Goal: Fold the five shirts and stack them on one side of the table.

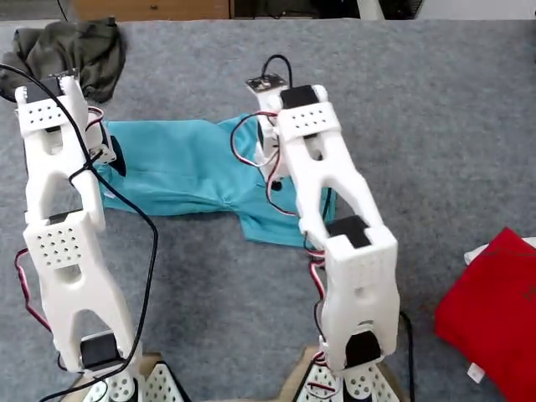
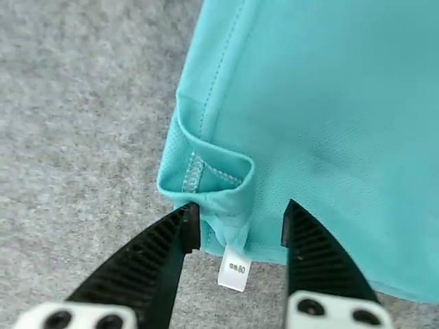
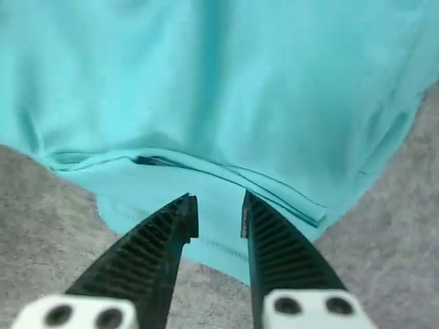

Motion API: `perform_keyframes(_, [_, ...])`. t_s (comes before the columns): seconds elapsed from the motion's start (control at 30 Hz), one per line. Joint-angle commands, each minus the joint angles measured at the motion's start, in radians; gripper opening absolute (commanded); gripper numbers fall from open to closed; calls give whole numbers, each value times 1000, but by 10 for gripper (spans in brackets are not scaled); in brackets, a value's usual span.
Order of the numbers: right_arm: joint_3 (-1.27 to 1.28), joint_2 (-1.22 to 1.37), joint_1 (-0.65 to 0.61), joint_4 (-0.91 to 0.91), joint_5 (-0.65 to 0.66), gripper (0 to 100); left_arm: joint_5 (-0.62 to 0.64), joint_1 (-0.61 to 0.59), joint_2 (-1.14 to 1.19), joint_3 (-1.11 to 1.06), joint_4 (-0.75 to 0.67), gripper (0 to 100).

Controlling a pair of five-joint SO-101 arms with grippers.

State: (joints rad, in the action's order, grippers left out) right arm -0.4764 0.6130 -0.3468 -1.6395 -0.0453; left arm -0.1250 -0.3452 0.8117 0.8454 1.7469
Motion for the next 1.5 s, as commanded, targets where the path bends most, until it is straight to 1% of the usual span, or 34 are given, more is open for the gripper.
perform_keyframes(0.0, [-183,54,-59,-81,52,125,5,15,-13,40,-23,206])
perform_keyframes(0.13, [-291,128,-127,-123,181,126,0,17,-12,-5,-87,206])
perform_keyframes(0.23, [-348,182,-140,-121,287,128,-2,25,-13,-71,-121,206])
perform_keyframes(0.3, [-383,223,-139,-123,328,127,-2,28,-13,-103,-149,206])
perform_keyframes(0.37, [-412,262,-136,-127,331,127,-2,28,-13,-133,-176,206])
perform_keyframes(0.53, [-456,328,-139,-127,330,123,-2,26,-13,-143,-183,206])
perform_keyframes(0.6, [-464,337,-140,-129,330,90,-2,35,-13,-149,-183,206])
perform_keyframes(0.67, [-464,337,-140,-132,307,67,-2,43,-13,-150,-183,206])
perform_keyframes(0.93, [-450,298,-134,-144,245,62,-2,49,51,-115,-193,206])
perform_keyframes(1.1, [-378,199,-134,-144,238,44,0,48,85,-68,-187,206])
perform_keyframes(1.47, [-91,-22,-136,-143,238,47,0,48,88,-66,-186,206])
